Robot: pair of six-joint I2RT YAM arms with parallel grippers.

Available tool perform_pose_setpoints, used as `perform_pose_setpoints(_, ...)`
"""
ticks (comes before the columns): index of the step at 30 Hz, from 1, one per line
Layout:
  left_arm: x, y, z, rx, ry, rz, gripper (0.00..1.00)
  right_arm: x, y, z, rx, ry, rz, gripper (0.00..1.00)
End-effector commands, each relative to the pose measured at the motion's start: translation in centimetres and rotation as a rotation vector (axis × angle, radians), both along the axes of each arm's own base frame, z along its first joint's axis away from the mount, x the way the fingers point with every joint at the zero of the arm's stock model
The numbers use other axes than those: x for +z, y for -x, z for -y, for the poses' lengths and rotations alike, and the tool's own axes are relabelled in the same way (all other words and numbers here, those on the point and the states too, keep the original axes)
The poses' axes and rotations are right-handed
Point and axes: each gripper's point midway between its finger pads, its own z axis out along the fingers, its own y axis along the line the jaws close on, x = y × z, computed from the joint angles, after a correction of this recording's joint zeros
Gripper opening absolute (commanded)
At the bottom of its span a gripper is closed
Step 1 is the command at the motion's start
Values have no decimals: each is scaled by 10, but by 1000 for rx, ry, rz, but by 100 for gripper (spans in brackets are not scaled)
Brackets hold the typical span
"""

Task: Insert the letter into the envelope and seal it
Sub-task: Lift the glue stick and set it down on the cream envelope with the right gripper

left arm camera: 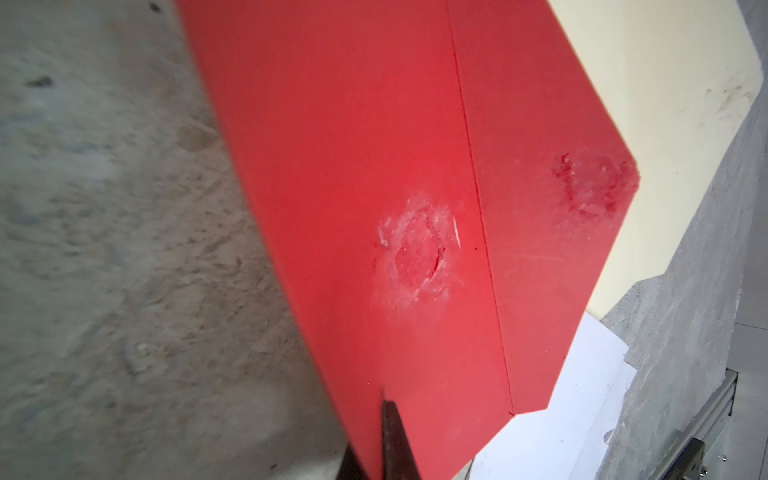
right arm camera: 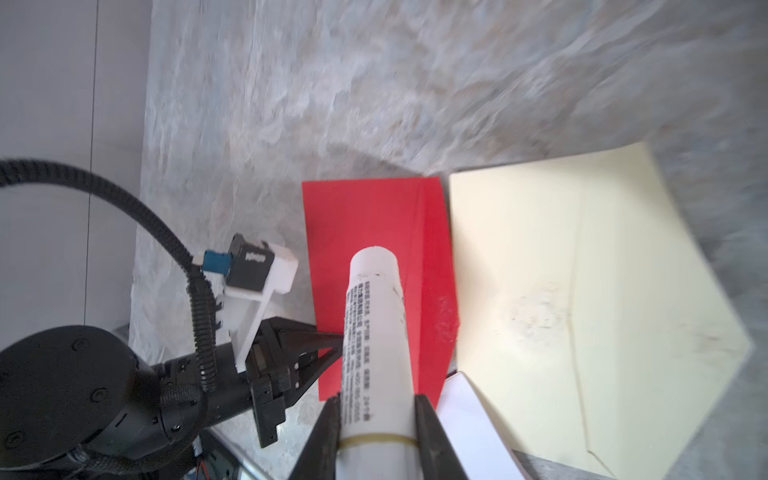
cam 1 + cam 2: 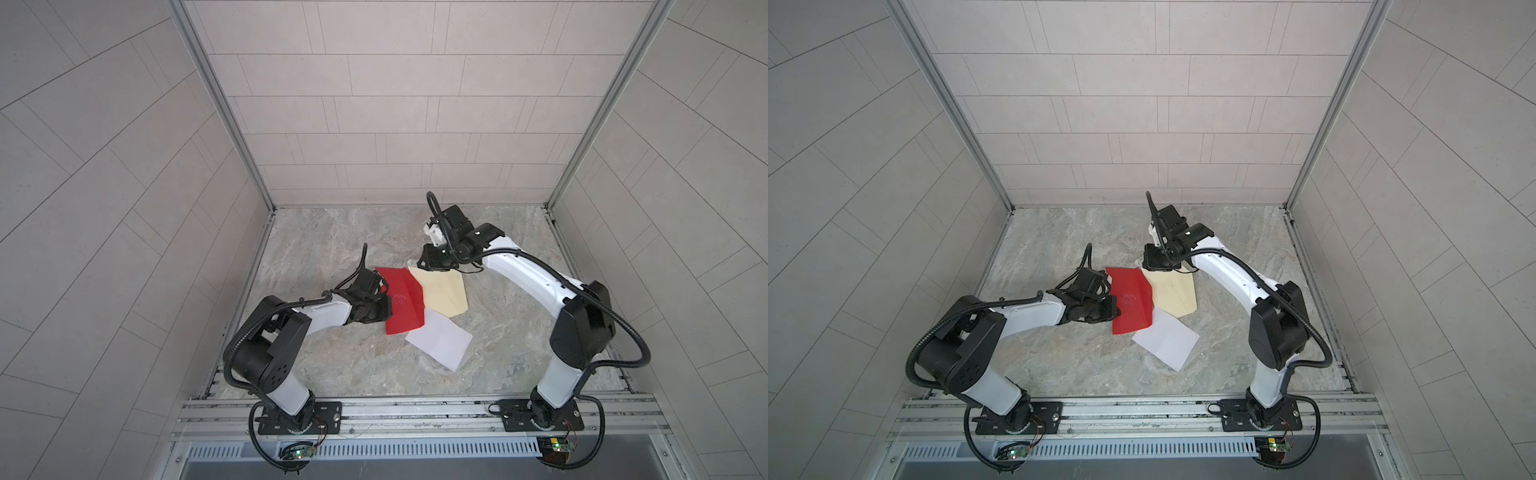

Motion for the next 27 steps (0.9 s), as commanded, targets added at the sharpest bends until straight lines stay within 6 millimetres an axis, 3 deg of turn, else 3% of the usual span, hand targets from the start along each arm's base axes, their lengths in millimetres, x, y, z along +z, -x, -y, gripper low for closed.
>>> perform_pose_setpoints(1,5,-5,6,0,16,4,0,-52,-12,31,-109,133,-15,0)
perform_pose_setpoints(6,8,-5,11,-15,40,-1,0,-87,-13,44,-143,191,4,0)
perform_pose_setpoints(12,7,-5,13,-26,45,-6,0,-121,14,61,-159,245,-53,3)
perform_pose_setpoints(13,7,-5,13,-28,46,-6,0,-126,18,65,-171,259,-66,6)
perform_pose_setpoints(16,5,-3,15,-38,53,-18,0,-134,28,76,-201,289,-93,26)
perform_pose_setpoints(23,1,-2,16,-43,49,-30,0,-105,25,80,-217,271,-15,50)
perform_pose_setpoints(27,-1,-2,16,-47,45,-37,0,-87,18,75,-197,253,20,50)
